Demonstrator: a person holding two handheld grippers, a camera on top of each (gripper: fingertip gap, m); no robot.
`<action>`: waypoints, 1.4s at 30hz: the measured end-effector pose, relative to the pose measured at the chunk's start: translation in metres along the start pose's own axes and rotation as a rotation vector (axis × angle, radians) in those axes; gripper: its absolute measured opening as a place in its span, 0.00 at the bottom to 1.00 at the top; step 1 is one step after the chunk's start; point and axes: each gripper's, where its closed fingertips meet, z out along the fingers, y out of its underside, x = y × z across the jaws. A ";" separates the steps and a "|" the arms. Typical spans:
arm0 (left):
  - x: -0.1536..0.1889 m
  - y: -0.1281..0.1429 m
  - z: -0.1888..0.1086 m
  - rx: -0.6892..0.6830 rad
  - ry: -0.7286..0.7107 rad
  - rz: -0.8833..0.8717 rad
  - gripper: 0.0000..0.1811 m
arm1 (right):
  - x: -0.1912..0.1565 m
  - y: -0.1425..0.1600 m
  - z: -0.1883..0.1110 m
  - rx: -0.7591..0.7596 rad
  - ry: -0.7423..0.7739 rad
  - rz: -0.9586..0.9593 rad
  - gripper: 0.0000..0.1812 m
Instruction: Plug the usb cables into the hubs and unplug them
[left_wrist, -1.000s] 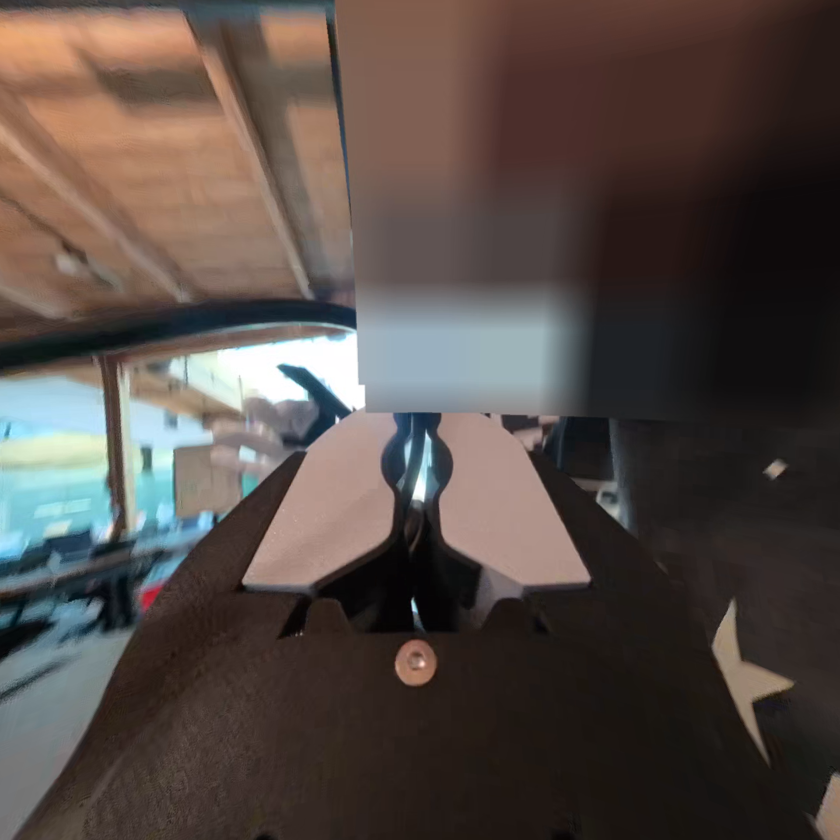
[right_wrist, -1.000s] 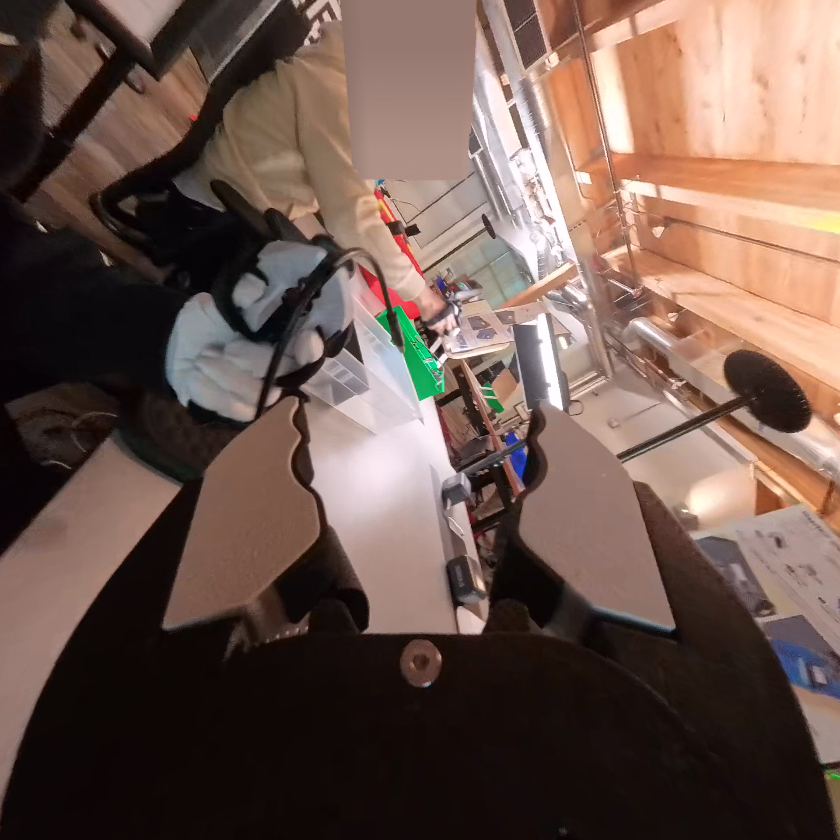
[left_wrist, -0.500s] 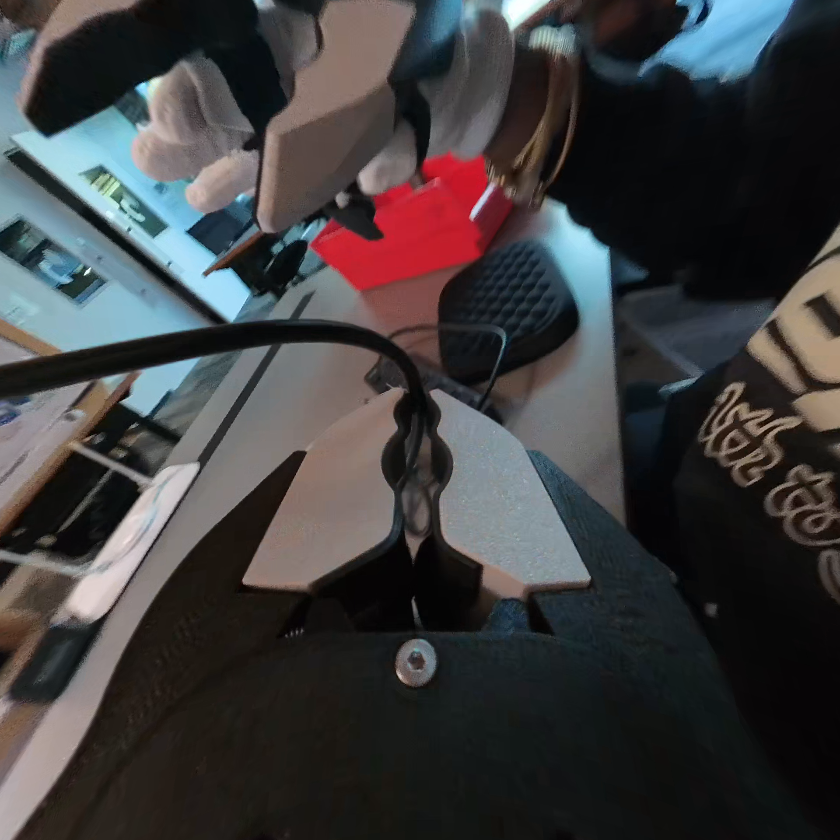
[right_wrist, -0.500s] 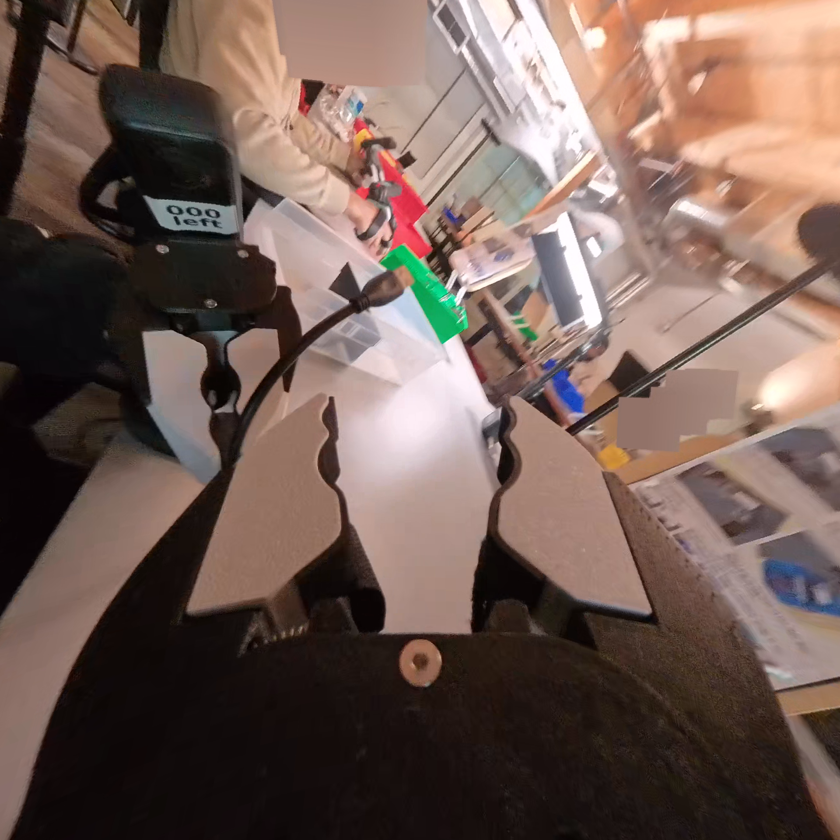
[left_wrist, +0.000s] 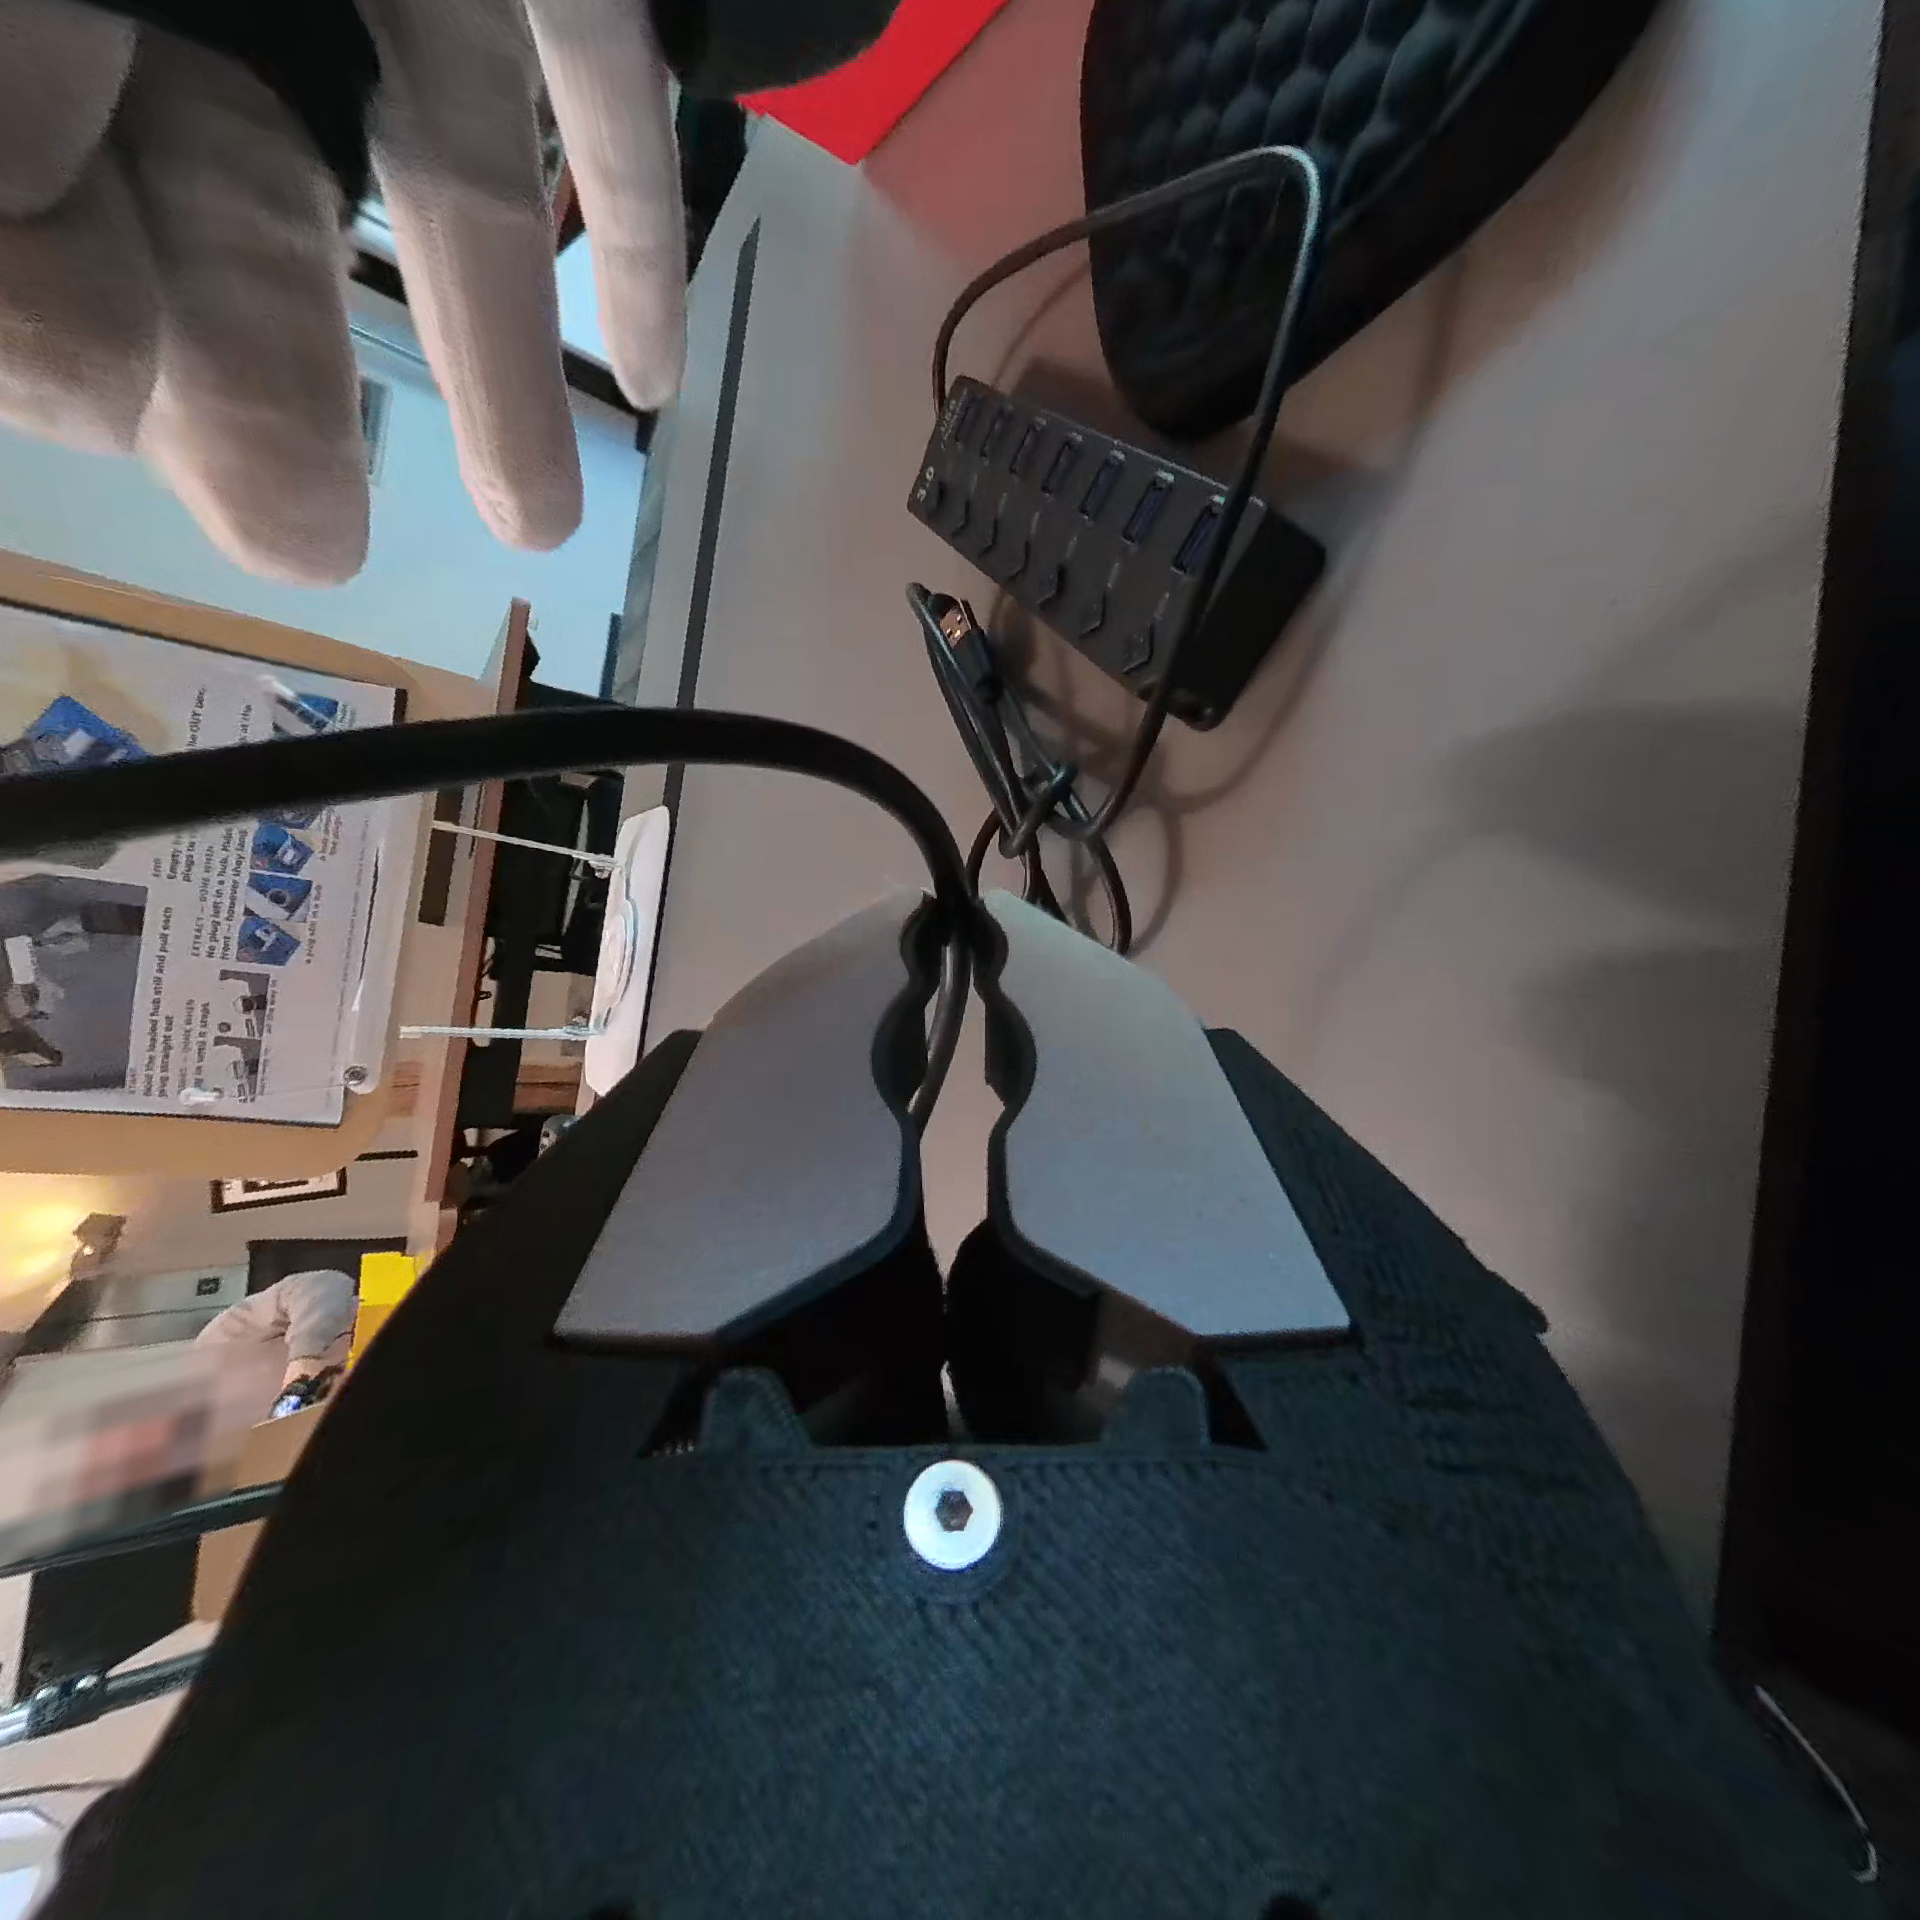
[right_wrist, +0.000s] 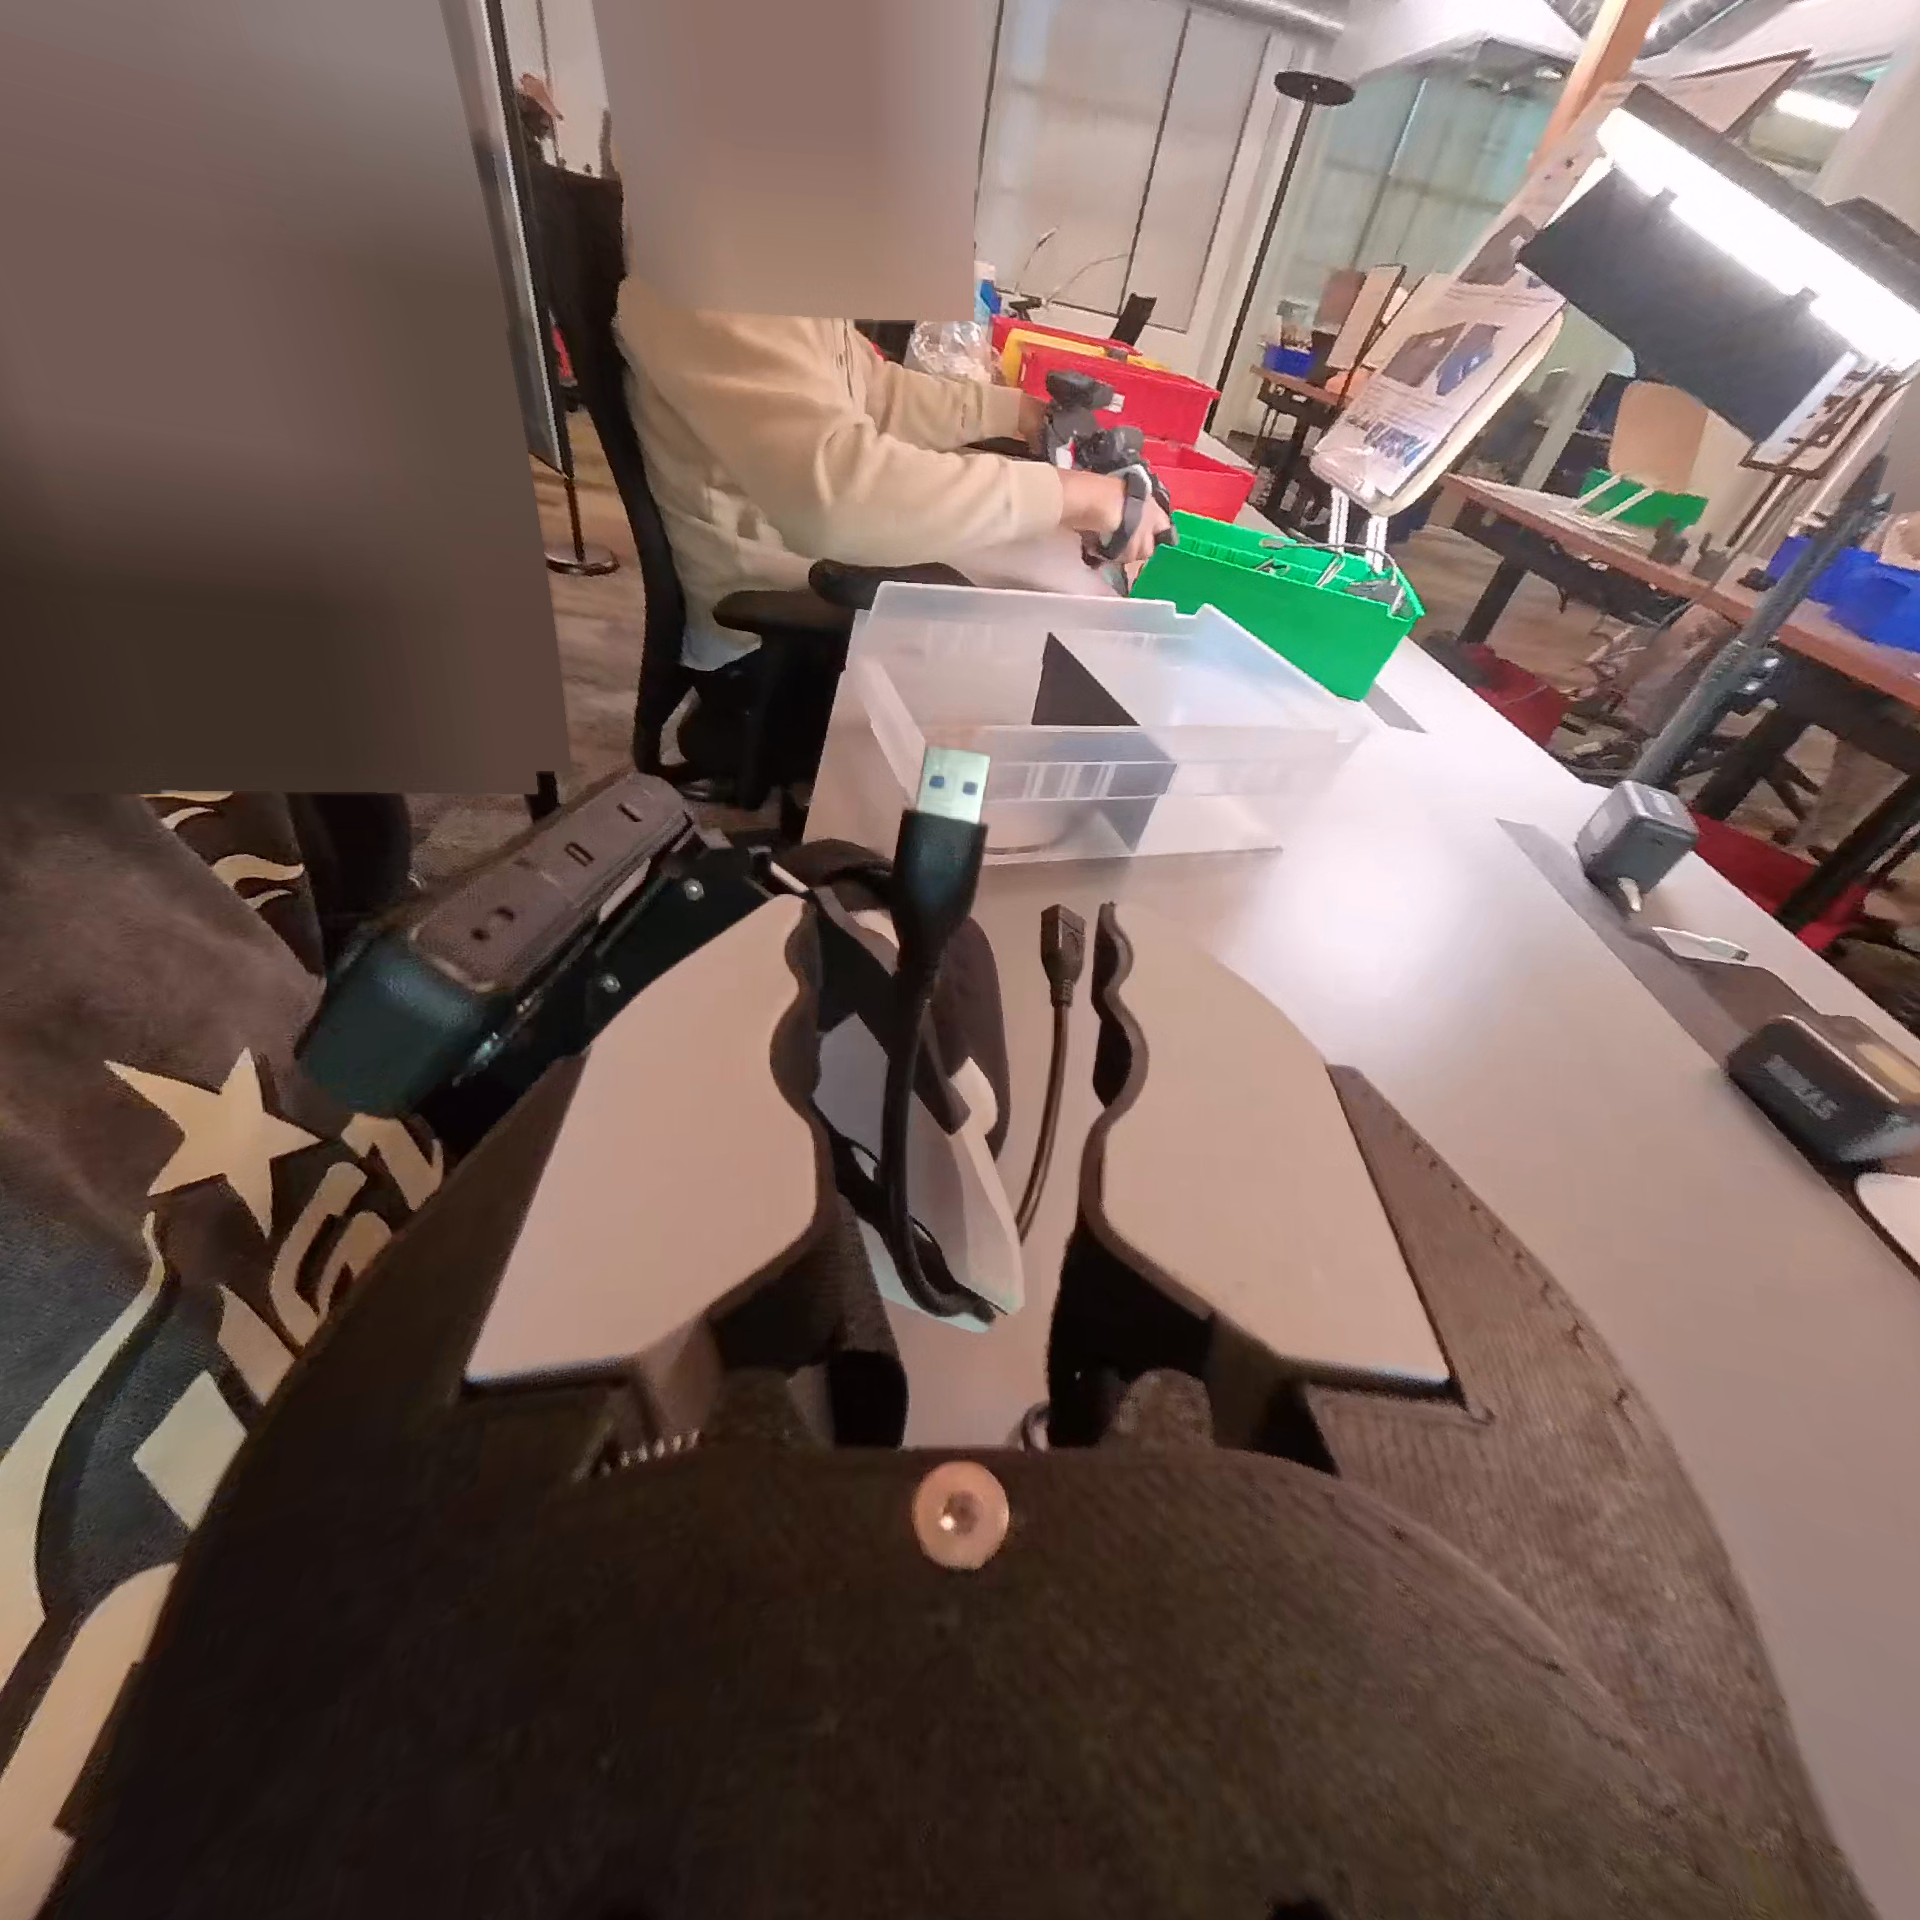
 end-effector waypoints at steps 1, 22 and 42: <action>0.001 0.000 0.001 -0.002 0.001 0.003 0.03 | -0.001 0.000 0.002 0.006 -0.007 0.011 0.26; -0.104 -0.048 -0.114 1.061 -0.296 -0.794 0.26 | 0.006 -0.050 -0.070 0.232 0.077 -0.330 0.09; -0.068 -0.115 -0.087 0.975 -0.156 -0.611 0.22 | -0.031 -0.025 -0.029 0.192 -0.140 -0.440 0.09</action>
